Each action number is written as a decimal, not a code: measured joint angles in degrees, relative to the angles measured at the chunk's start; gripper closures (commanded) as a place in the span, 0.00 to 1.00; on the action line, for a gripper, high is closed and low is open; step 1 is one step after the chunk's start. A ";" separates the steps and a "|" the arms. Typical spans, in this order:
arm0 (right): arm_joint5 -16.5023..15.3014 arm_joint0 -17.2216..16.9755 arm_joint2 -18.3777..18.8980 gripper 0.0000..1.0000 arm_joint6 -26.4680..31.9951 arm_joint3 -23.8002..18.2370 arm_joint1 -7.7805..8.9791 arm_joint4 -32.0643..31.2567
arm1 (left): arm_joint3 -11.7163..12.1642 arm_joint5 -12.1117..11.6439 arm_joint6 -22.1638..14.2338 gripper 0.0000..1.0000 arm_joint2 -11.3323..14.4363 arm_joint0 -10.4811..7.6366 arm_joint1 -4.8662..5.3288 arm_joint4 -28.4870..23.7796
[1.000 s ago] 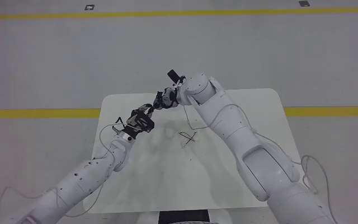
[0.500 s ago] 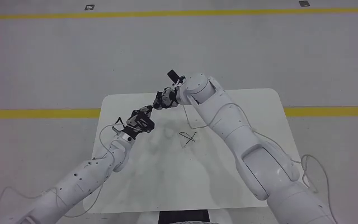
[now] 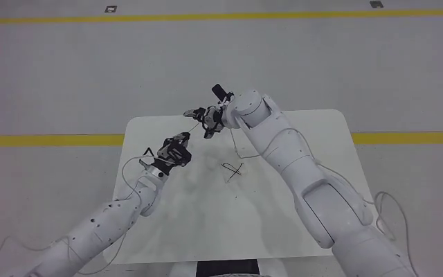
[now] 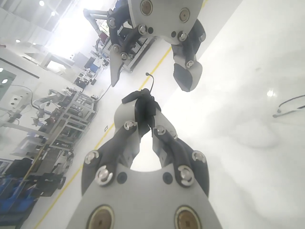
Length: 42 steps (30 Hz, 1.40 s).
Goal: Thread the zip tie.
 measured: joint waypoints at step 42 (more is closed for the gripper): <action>-21.40 -9.50 16.55 0.00 24.67 -1.03 8.36 19.40 | -9.94 -38.26 -4.92 1.00 -9.18 6.69 6.16 -69.36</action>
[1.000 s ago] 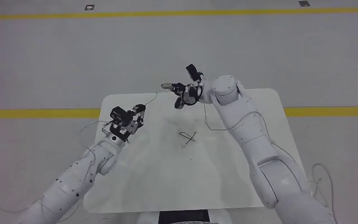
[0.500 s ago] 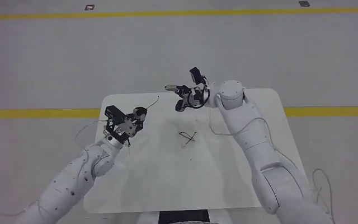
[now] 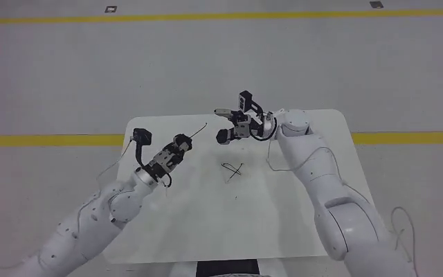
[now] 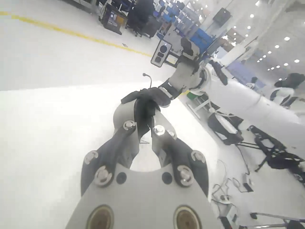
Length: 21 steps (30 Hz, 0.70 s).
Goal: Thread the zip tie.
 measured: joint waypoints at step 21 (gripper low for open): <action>-4.39 -0.89 -4.23 0.00 3.23 2.69 0.17 10.90 | -1.89 0.00 -29.12 1.00 -8.98 3.31 -0.10 -35.63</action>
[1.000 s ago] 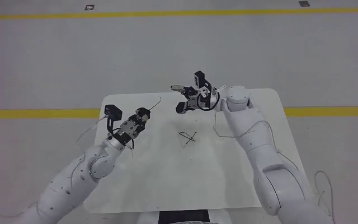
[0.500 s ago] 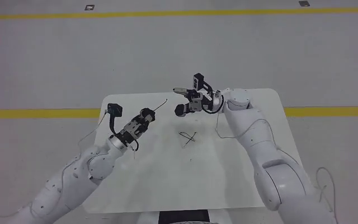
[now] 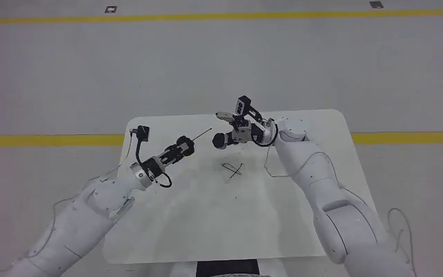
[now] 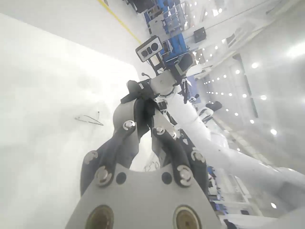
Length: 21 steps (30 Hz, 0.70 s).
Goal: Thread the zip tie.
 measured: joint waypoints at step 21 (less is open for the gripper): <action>-1.94 -2.40 -1.58 0.00 0.05 -0.98 0.28 5.56 | 6.74 -0.02 -19.35 1.00 -5.08 1.12 -1.76 -17.97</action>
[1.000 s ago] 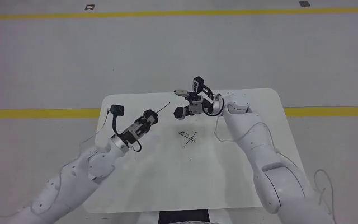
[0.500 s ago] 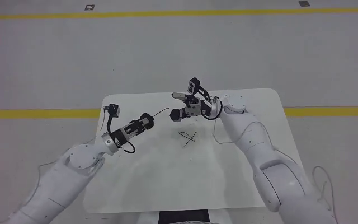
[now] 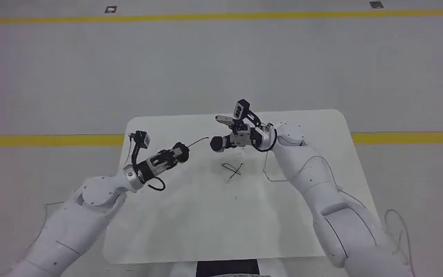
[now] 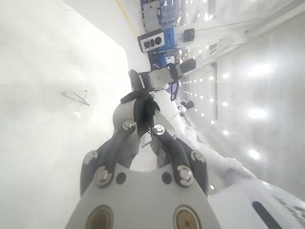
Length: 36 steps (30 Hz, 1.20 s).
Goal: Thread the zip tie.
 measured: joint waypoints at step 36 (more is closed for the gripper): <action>-3.80 0.49 -14.84 0.67 -0.04 1.25 2.34 14.24 | 7.66 0.02 -15.69 1.00 -1.00 -1.68 -0.99 -11.50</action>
